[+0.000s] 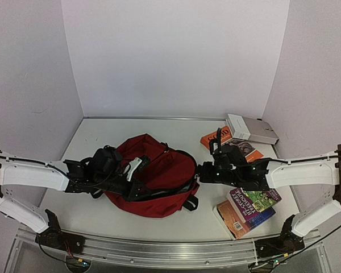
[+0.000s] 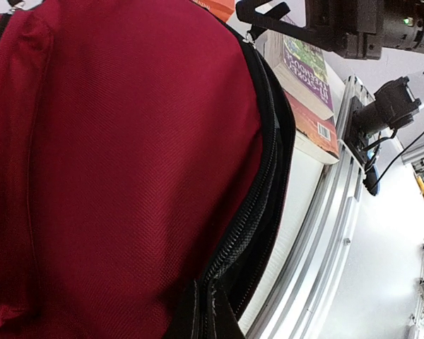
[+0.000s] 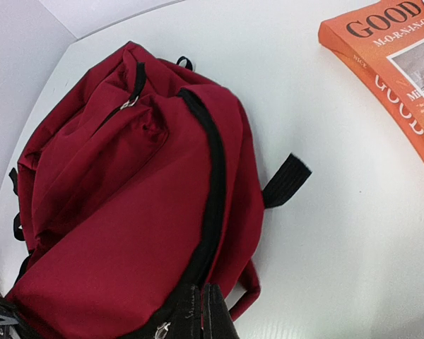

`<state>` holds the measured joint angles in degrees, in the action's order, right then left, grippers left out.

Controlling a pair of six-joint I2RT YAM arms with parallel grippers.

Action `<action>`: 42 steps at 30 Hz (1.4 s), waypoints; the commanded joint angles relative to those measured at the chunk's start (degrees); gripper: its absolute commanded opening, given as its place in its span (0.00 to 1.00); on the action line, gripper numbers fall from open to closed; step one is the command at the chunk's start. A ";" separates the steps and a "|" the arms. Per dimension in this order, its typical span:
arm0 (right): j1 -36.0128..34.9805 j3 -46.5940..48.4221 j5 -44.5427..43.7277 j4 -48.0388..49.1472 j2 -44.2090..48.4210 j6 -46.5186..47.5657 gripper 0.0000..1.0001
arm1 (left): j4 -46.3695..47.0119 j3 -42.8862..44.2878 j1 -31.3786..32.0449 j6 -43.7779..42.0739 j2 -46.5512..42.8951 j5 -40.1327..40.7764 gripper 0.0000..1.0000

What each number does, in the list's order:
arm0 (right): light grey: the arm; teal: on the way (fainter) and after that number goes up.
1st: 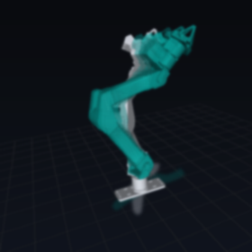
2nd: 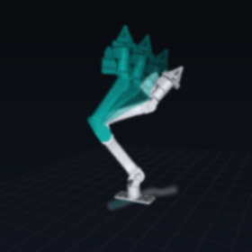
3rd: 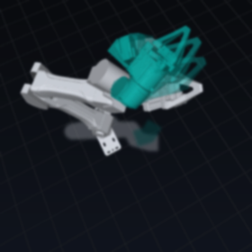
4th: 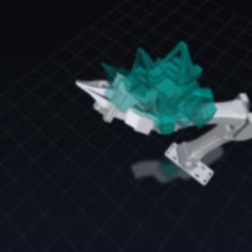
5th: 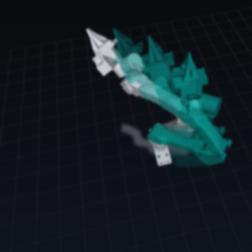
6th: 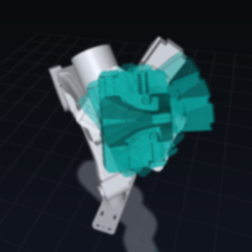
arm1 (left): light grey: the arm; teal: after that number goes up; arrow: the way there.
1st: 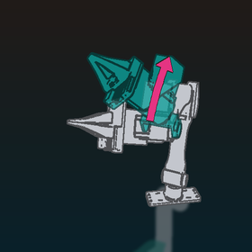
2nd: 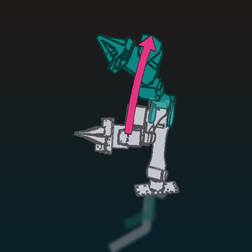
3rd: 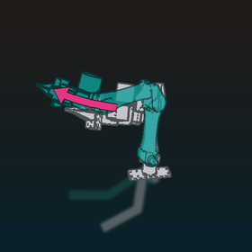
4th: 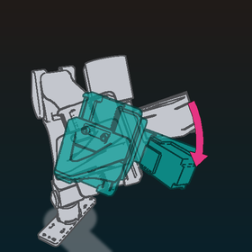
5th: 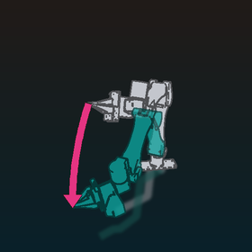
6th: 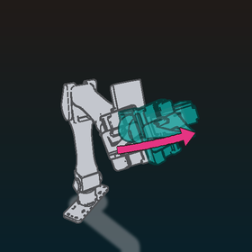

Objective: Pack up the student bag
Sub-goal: Unzip the student bag at the center of the board.

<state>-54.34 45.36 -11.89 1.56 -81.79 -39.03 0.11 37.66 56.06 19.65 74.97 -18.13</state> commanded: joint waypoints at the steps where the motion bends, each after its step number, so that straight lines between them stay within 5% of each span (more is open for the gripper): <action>1: 3.16 3.52 -0.03 1.07 -1.18 4.54 0.00 | -3.02 -3.92 0.10 6.06 -7.91 1.01 0.00; 10: 4.50 6.10 9.13 4.23 -3.89 6.82 0.00 | -7.77 -5.10 0.14 10.57 -14.35 1.18 0.09; 15: 4.48 5.55 15.39 4.42 -2.56 6.71 0.00 | -7.59 2.14 0.10 9.11 -11.18 2.11 0.46; 24: 4.50 6.33 15.16 4.11 -2.32 3.48 0.00 | -8.28 23.76 6.61 5.69 11.11 12.48 0.76; 35: 4.46 8.18 12.66 3.46 -4.41 2.38 0.00 | -19.56 42.10 15.47 5.99 30.57 38.94 0.76; 42: 4.49 7.65 11.94 3.45 -4.23 2.59 0.00 | -16.55 39.13 15.70 8.17 29.70 38.77 0.41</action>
<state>-50.13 51.24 2.14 3.25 -85.95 -36.23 -16.95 76.49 71.68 26.59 105.75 17.09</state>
